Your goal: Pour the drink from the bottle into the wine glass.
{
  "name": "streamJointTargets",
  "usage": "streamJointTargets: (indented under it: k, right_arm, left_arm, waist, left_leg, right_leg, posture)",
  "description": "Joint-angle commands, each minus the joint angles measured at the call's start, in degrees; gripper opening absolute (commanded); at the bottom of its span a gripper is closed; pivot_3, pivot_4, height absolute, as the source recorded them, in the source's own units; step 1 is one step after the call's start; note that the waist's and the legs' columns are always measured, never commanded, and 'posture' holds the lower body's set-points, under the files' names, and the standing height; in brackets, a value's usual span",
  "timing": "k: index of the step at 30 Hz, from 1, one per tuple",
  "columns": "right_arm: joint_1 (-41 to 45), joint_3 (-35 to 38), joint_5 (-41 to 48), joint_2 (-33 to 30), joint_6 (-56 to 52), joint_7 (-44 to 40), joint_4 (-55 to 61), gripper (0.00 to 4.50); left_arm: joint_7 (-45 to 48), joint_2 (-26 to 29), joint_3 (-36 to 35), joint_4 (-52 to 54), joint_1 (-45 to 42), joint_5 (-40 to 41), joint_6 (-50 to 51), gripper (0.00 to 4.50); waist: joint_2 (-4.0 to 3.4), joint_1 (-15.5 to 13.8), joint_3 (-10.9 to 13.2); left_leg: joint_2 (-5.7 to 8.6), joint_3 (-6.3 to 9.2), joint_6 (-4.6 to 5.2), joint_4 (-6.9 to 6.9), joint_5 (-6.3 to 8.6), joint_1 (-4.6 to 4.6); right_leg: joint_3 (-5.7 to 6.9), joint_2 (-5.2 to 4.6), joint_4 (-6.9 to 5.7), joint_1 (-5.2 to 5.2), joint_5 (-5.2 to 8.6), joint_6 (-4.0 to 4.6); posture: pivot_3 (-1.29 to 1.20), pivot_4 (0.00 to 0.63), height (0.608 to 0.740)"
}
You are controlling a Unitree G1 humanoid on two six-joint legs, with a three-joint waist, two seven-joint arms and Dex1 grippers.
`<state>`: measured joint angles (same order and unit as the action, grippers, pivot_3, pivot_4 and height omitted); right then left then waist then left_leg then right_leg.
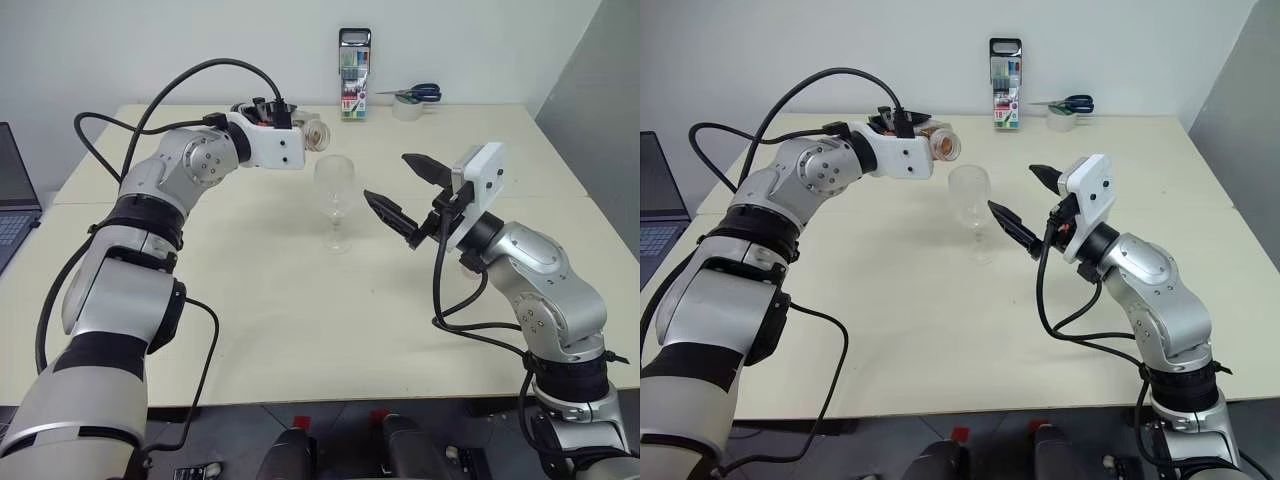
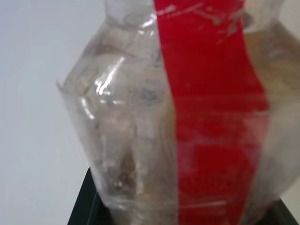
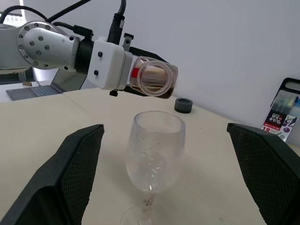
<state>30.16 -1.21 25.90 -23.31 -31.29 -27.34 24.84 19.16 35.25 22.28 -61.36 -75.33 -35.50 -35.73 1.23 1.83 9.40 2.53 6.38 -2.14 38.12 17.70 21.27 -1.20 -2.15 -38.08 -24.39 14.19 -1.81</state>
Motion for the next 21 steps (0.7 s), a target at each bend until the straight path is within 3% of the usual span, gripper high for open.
streamJointTargets:
  k: [1,21]
  right_arm:
    - [1.06,0.67,0.38,0.39,0.31,0.36,2.46,4.50]
    - [0.55,0.67,0.00,1.10,1.30,-0.23,1.52,4.50]
  left_arm:
    - [-2.06,1.30,0.18,0.64,-3.64,-1.03,-1.35,1.66]
    - [-4.10,2.53,2.22,0.43,-5.17,-4.74,-2.84,1.66]
  waist:
    - [0.00,0.00,0.00]
    - [0.00,0.02,0.00]
  left_leg:
    - [0.00,0.00,0.00,0.00,0.00,0.00]
    - [0.01,0.00,0.00,0.08,0.00,0.10]
  right_leg:
    - [0.02,0.00,0.00,0.00,0.00,0.00]
    - [0.09,0.00,-0.02,-0.03,0.00,0.00]
  posture:
    - [0.00,0.150,0.740]
    - [0.00,0.150,0.740]
